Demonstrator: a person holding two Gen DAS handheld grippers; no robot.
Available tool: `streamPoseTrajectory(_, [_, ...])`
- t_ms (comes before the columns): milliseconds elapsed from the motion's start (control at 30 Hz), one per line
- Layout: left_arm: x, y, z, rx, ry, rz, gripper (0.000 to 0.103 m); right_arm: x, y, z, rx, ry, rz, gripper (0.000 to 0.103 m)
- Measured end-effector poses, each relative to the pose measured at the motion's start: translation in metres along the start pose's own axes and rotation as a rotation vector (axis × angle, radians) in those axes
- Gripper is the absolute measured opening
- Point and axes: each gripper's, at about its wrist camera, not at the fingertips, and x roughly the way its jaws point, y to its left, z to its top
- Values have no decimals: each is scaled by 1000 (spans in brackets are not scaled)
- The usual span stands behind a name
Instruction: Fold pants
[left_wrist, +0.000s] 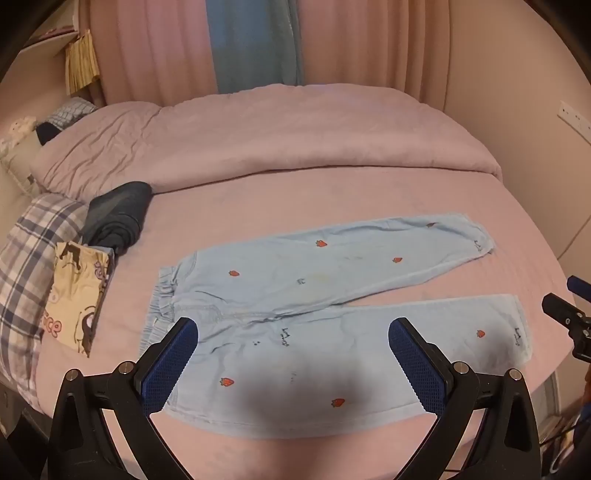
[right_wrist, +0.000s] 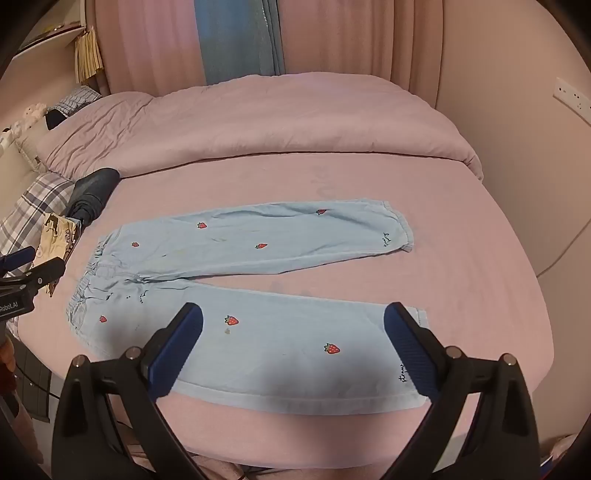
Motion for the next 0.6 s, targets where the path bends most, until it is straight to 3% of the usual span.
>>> streamPoseTrajectory(600, [7,-2,-5,0,11,-51,103,-2,-7,2,7,3,-28,99])
